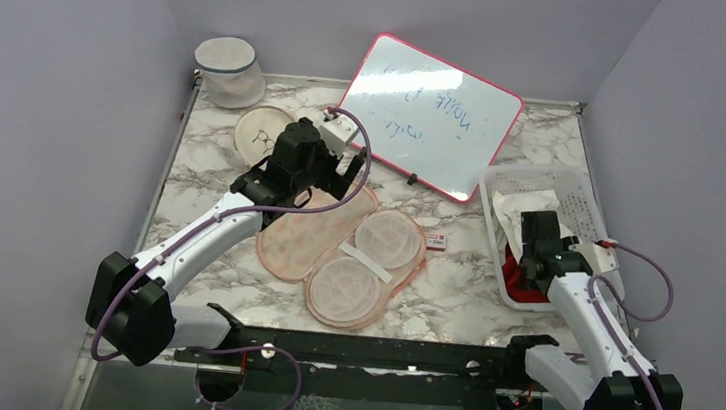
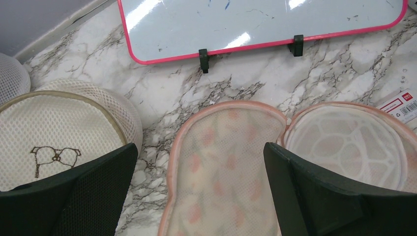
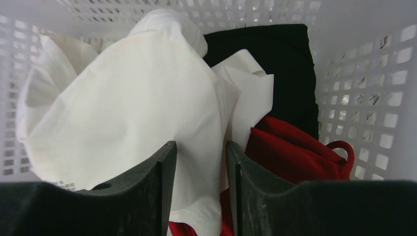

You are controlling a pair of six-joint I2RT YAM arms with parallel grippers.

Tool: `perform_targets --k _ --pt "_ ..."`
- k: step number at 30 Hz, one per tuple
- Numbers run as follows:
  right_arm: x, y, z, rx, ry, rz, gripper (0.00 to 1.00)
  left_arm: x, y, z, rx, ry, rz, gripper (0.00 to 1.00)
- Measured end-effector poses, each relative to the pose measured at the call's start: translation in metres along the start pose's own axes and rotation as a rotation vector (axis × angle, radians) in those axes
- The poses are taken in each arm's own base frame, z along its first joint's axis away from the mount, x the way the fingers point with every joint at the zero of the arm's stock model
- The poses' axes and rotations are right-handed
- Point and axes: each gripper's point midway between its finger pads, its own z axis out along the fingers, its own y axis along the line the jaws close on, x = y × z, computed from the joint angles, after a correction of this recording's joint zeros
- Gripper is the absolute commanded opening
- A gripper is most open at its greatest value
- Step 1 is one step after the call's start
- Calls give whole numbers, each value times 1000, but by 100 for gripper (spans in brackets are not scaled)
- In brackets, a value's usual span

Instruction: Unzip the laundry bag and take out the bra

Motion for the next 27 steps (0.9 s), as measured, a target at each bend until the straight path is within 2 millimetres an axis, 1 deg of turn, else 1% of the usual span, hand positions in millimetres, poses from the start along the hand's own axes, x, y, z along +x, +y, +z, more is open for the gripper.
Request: perform_targets --k 2,4,7,8,11,15,17,19,21,23,24,25,27 --pt "-8 1 -6 -4 -12 5 48 0 0 0 0 0 -1 96" --pt "-23 9 -15 -32 -35 25 49 0 0 0 0 0 -2 96" --pt "-55 28 -34 -113 -91 68 52 0 1 0 -2 0 -5 96" --pt "-70 37 -43 -151 -121 75 55 0 2 0 -4 1 -7 96" --pt "-87 44 -55 -212 -158 83 62 1 3 0 -6 1 -9 96" --pt "-97 48 -62 -269 -193 38 70 1 4 0 -9 2 -11 96" --pt "-93 54 -63 -317 -192 -33 74 1 4 0 -10 2 -12 96" --pt "-84 67 -68 -422 -167 -127 79 1 4 0 -10 3 -12 96" --pt "-70 87 -83 -592 -122 -242 82 2 4 1 -9 6 -12 96" --pt "-55 111 -110 -814 -78 -352 85 3 4 2 -9 10 -12 96" --pt "-47 125 -129 -956 -54 -413 85 3 4 2 -9 11 -12 96" --pt "-39 135 -148 -1078 -32 -459 85 4 4 2 -8 12 -12 96" --pt "-22 149 -181 -1297 19 -535 85 4 4 3 -9 13 -12 96"
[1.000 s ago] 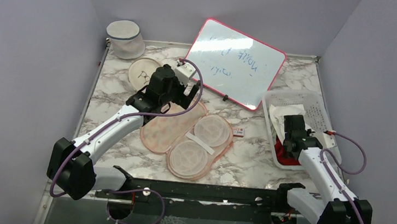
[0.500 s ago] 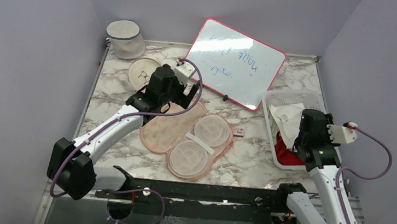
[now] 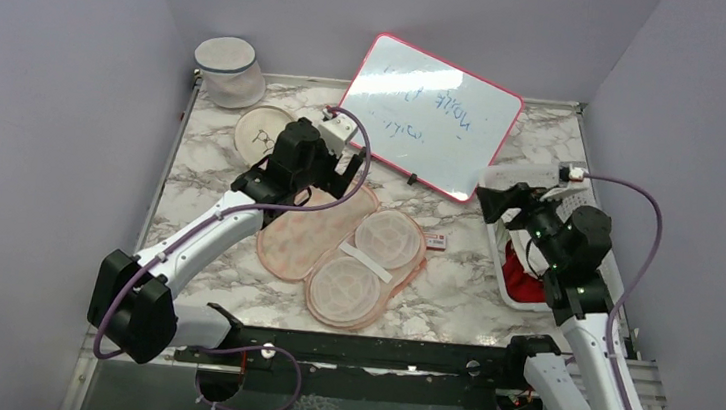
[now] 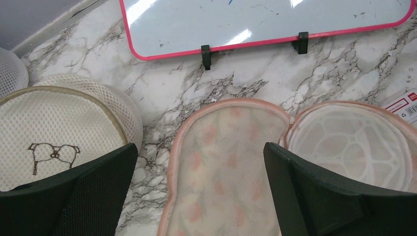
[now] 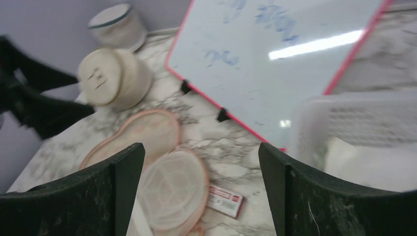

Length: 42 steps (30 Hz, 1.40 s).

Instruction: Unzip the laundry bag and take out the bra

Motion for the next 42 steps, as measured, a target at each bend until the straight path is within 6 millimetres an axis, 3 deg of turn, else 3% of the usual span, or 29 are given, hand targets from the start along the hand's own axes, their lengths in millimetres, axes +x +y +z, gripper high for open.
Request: perform_targets --k 2,4,9,15,18,24,27,32,42 --pt "10 34 6 -217 61 -31 85 1 0 0 1 2 0 96" --pt "28 56 9 -372 143 -32 87 2 0 1 0 6 0 96" --pt "89 80 -5 -579 347 -4 88 8 0 7 1 29 2 99" --pt "121 113 -28 -732 438 -44 89 25 1 19 -9 85 10 99" --pt "131 117 -34 -756 460 -54 89 36 2 27 -11 119 34 95" --pt "168 99 -42 -709 535 -30 89 70 14 44 -54 242 111 78" --pt "168 98 -43 -704 522 -36 89 97 25 52 -94 338 146 65" --pt "159 101 -43 -716 482 -51 89 131 47 58 -164 458 171 61" --pt "151 104 -46 -732 435 -68 89 154 58 72 -192 550 192 55"
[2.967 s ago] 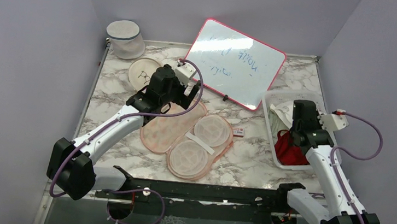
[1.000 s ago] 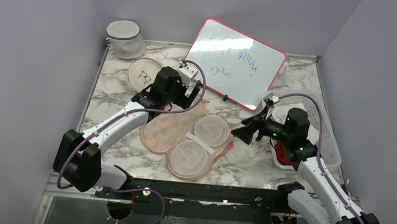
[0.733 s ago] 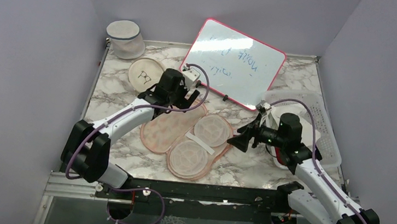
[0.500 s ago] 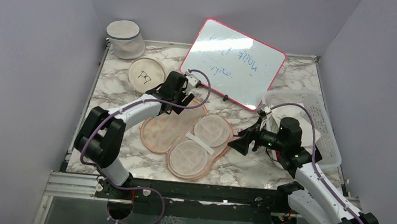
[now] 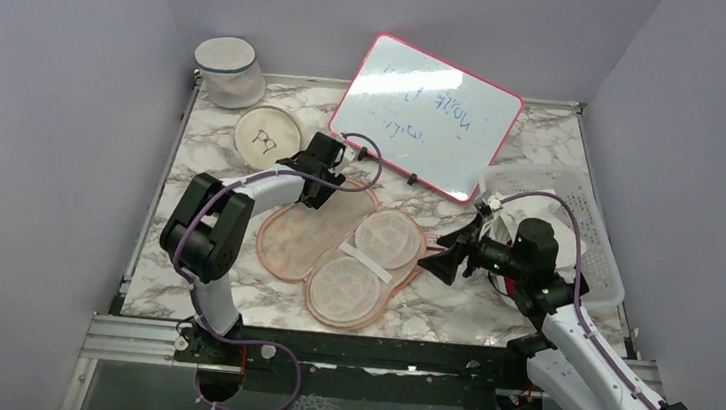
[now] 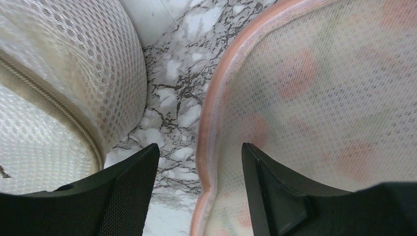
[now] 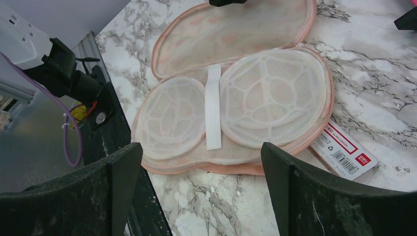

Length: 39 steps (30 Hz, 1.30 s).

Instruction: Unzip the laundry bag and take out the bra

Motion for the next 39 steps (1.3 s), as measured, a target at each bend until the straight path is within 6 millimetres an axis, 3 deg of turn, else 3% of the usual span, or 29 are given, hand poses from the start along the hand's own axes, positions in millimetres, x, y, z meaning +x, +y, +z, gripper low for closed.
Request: perform_targets --k 12,17,24,31,39 --pt "0 0 0 0 -1 -1 89 3 4 16 14 51 -10 45" --pt "0 0 0 0 -2 -1 89 0 -2 17 50 50 -8 53" --pt "0 0 0 2 -2 -1 89 -8 -9 19 118 44 -29 52" --pt "0 -1 0 4 -2 -1 89 -8 -16 21 195 57 -62 32" --pt "-1 -1 0 7 -3 -1 89 -10 -22 23 239 67 -74 22"
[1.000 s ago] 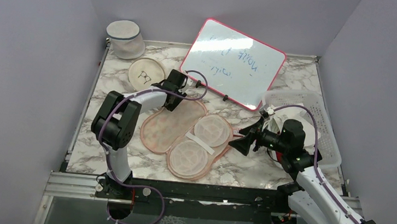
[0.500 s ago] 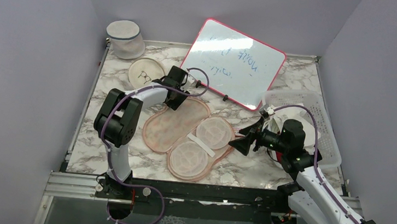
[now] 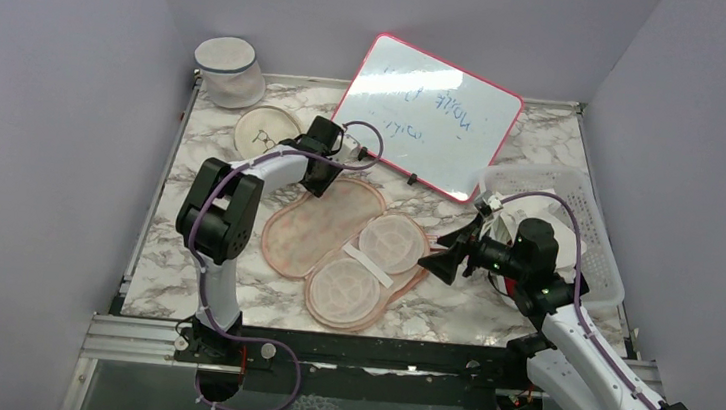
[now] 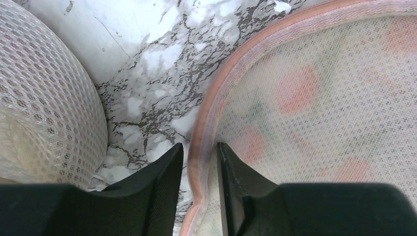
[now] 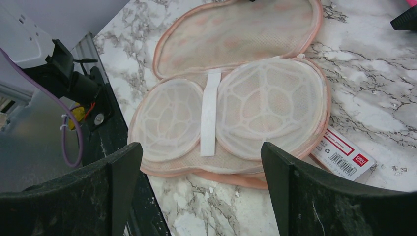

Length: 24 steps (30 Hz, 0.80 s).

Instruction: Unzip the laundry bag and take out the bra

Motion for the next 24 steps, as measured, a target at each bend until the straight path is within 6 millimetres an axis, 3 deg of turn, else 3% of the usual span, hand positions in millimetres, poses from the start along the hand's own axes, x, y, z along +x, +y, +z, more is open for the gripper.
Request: perform_targets --k 4,8,17,24 --pt "0 0 0 2 -1 0 89 0 -2 0 10 1 -2 15" --pt "0 -1 0 7 -2 0 89 1 -3 0 18 3 -4 0" --pt "-1 -3 0 15 -4 0 89 5 -3 -2 11 9 -13 0" --pt "-2 -2 0 17 -8 -4 89 27 6 -14 -67 53 -36 0"
